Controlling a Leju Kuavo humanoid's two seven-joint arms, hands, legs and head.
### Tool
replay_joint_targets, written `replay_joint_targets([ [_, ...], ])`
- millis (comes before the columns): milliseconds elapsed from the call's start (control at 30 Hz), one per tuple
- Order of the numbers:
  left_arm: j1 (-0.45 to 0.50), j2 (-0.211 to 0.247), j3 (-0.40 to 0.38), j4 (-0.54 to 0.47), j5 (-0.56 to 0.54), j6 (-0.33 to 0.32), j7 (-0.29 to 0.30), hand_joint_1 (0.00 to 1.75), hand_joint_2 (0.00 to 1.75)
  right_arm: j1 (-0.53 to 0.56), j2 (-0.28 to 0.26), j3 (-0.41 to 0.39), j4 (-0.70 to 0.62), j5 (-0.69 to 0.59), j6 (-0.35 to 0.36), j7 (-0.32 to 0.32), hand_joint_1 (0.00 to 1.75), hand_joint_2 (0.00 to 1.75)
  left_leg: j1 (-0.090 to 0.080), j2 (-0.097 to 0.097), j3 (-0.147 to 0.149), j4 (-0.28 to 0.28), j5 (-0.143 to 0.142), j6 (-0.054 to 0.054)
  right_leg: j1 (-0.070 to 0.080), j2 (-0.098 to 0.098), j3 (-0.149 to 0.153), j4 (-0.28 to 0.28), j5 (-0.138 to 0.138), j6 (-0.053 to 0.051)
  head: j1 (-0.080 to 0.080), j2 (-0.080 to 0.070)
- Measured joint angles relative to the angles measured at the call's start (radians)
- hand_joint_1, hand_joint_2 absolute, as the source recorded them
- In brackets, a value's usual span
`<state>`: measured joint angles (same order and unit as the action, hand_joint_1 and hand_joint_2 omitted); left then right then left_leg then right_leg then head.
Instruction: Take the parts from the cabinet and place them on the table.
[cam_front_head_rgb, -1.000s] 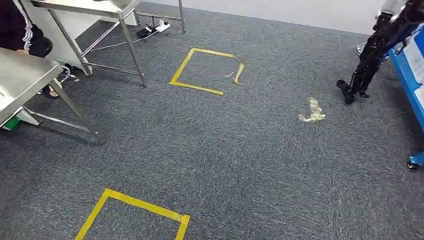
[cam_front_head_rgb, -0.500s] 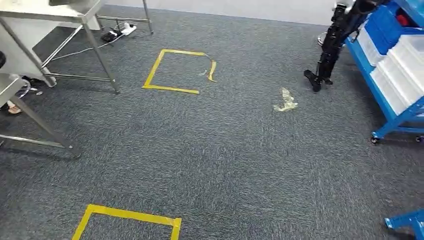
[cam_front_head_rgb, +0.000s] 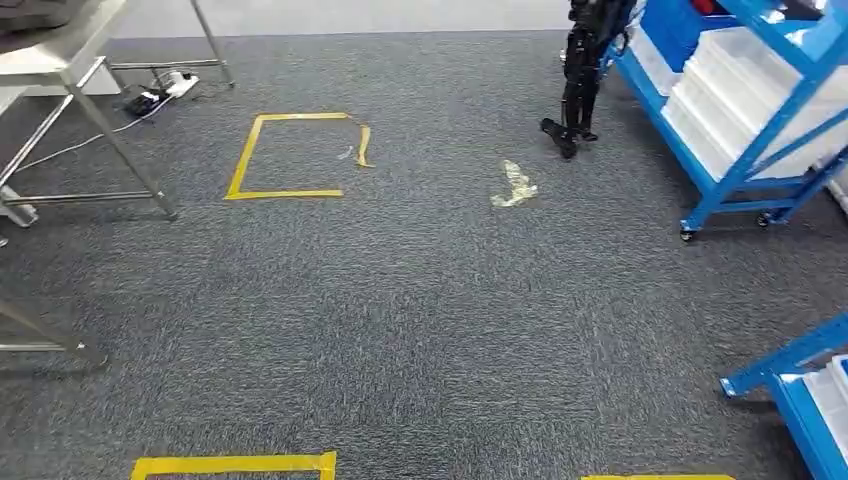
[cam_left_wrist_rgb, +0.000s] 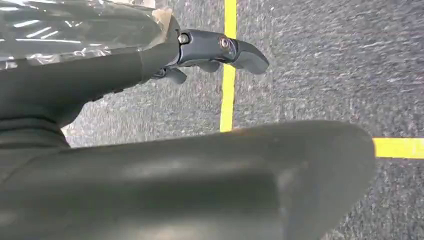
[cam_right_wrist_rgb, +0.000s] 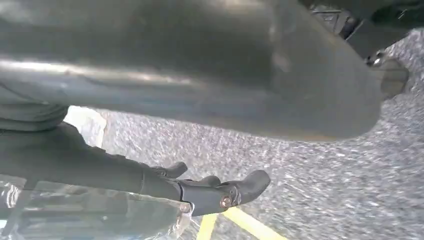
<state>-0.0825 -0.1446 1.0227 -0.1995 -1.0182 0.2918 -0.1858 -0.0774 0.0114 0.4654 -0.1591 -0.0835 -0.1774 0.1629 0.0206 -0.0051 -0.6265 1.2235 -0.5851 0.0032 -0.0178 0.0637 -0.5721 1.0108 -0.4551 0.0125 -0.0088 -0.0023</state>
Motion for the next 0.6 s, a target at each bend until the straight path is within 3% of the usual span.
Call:
replay_joint_targets([
  [33,0.0,0.0,0.0,0.0,-0.001,0.0,0.0,0.0,0.0,0.0,0.0,0.0,0.0,0.0,0.0,0.0,0.0,0.0,0.002,-0.011,0.035,-0.075,0.042,0.003,0.0,0.012,0.002,0.0,0.0,0.001,0.0,0.0],
  [67,0.0,0.0,0.0,0.0,-0.002,0.001,0.001,0.0,0.0,-0.001,0.001,0.0,0.0,0.0,0.0,-0.001,0.0,0.0,0.004,-0.049,0.071,-0.152,0.076,0.007,-0.001,0.025,0.002,0.001,0.001,0.002,0.0,0.0],
  [100,0.0,0.002,0.0,0.0,-0.002,0.001,0.002,0.0,0.0,-0.003,0.003,0.0,0.0,0.0,0.0,-0.001,0.0,0.0,0.005,-0.094,0.082,-0.196,0.075,0.01,0.011,0.035,-0.004,0.01,-0.001,0.009,0.001,0.0],
  [133,0.0,0.002,-0.001,0.0,-0.003,0.001,0.002,0.0,0.0,-0.004,0.003,0.0,0.0,0.0,-0.001,-0.002,0.0,0.0,0.003,-0.073,0.081,-0.193,0.075,0.01,0.008,0.045,-0.006,0.006,0.0,0.015,0.004,0.0],
  [167,-0.001,0.002,-0.001,0.0,-0.003,0.001,0.003,0.0,0.0,-0.003,0.003,0.0,0.0,0.001,-0.001,-0.002,0.0,0.0,-0.003,-0.065,0.081,-0.193,0.074,0.015,0.005,0.053,-0.013,0.003,0.003,0.022,0.002,0.0],
  [233,-0.003,0.002,-0.003,0.0,-0.003,0.002,0.003,0.0,0.0,0.003,0.003,0.0,0.0,0.001,-0.001,-0.002,0.0,0.0,-0.006,-0.042,0.087,-0.204,0.083,0.034,0.002,0.07,-0.022,0.001,0.007,0.039,0.002,0.0],
  [267,-0.004,0.002,-0.005,0.0,-0.003,0.002,0.003,0.0,0.0,0.004,0.002,0.0,0.0,0.001,-0.001,-0.002,0.0,0.0,-0.003,-0.027,0.095,-0.211,0.09,0.042,0.001,0.017,-0.03,0.026,-0.004,0.037,0.002,0.0],
  [300,-0.004,0.002,-0.006,0.0,-0.003,0.002,0.003,0.0,0.0,0.002,0.003,0.0,0.0,0.001,-0.001,-0.002,0.0,0.0,-0.003,-0.013,0.095,-0.212,0.091,0.048,0.004,-0.025,-0.061,0.086,-0.04,0.03,0.008,0.0],
  [367,-0.001,0.002,-0.006,0.0,-0.003,0.002,0.003,0.0,0.0,-0.003,0.004,0.0,0.0,0.001,-0.001,-0.002,0.0,0.0,-0.006,0.02,0.092,-0.212,0.09,0.05,0.003,-0.047,-0.145,0.255,-0.112,0.026,0.01,0.0],
  [400,-0.001,0.002,-0.006,0.0,-0.003,0.002,0.003,0.0,0.0,-0.002,0.004,0.0,0.0,0.001,-0.001,-0.002,0.0,0.0,-0.007,0.034,0.092,-0.212,0.089,0.05,0.001,-0.05,-0.172,0.312,-0.128,0.03,0.011,0.0],
  [433,-0.001,0.002,-0.006,0.0,-0.003,0.002,0.003,0.0,0.0,-0.002,0.004,0.0,0.0,0.001,-0.001,-0.002,0.0,0.0,-0.007,0.045,0.092,-0.212,0.088,0.049,-0.001,-0.052,-0.177,0.323,-0.125,0.037,0.01,0.0],
  [467,-0.002,0.002,-0.007,0.0,-0.003,0.002,0.003,0.0,0.0,0.001,0.003,0.0,0.0,0.001,-0.001,-0.002,0.0,0.0,-0.006,0.055,0.093,-0.211,0.087,0.047,-0.004,-0.055,-0.159,0.29,-0.108,0.047,0.011,0.0],
  [533,-0.002,0.001,-0.008,0.0,-0.003,0.002,0.003,0.0,0.0,0.003,0.001,0.0,0.0,0.001,-0.001,-0.002,0.0,0.0,-0.003,0.074,0.098,-0.211,0.082,0.041,-0.01,-0.073,-0.077,0.14,-0.053,0.068,0.011,0.0],
  [567,-0.002,0.0,-0.008,0.0,-0.003,0.002,0.003,0.0,0.0,0.002,0.0,0.0,0.0,0.001,-0.001,-0.002,0.0,0.0,-0.003,0.083,0.102,-0.21,0.078,0.034,-0.011,-0.111,-0.021,0.041,-0.024,0.077,0.013,0.0],
  [600,-0.002,0.003,-0.008,-0.001,-0.003,0.002,0.003,0.0,0.0,-0.002,0.005,0.0,0.0,0.001,-0.001,-0.002,0.0,0.0,-0.011,0.091,0.104,-0.209,0.073,0.027,-0.008,-0.151,-0.007,0.013,-0.017,0.069,0.014,0.0],
])
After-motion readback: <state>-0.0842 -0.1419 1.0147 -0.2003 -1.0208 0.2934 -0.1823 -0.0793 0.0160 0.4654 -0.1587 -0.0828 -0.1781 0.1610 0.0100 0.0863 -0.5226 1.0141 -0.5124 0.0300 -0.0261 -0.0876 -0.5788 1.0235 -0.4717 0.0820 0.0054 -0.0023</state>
